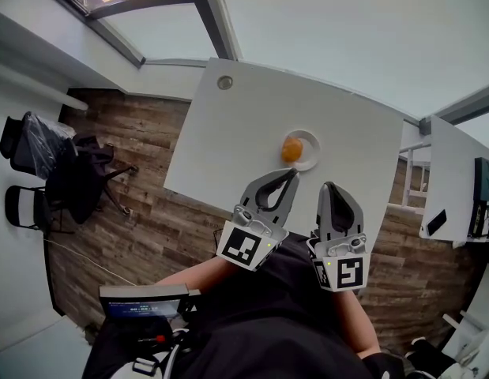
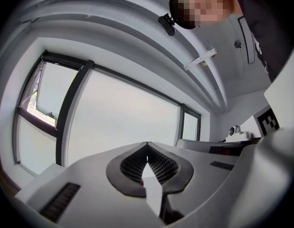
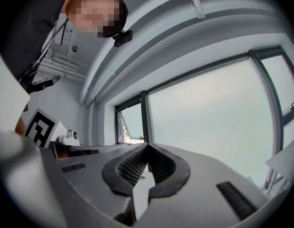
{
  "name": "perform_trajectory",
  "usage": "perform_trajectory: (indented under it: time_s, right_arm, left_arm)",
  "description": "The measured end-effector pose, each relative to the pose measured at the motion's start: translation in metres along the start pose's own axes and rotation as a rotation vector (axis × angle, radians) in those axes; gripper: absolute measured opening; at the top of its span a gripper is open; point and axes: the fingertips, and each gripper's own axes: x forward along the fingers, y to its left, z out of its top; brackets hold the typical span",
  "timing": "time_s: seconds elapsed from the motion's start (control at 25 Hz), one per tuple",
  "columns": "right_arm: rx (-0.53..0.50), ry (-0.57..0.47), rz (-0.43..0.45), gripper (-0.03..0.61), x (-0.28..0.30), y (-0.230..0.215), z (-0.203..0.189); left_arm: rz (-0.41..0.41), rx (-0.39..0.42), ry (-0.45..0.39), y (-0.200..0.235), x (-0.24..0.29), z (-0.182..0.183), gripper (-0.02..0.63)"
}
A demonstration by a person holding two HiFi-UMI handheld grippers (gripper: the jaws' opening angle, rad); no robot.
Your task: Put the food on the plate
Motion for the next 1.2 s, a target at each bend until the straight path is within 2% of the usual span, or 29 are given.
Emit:
perform_trajectory:
  time_s: [0.2,0.36,0.64,1.2]
  right_arm:
    - [0.001,0.008,-0.010,0.006,-0.001,-0.004,-0.002]
    - [-0.027,0.010,-0.016,0.006,-0.003,-0.004,0.000]
    - [-0.086,0.026,-0.019,0.006,-0.007,0.002,0.002]
    - [-0.126,0.009,-0.010,0.006,-0.010,0.011,0.007]
  left_arm:
    - [-0.035,0.007,-0.013,-0.010,-0.007,0.004,0.006]
    - [-0.029,0.046,-0.005,-0.011,-0.009,0.001,0.006]
    - [0.020,0.050,0.015,-0.006,-0.010,-0.004,0.006]
    - [0.004,0.074,0.028,-0.011,-0.015,-0.007,0.006]
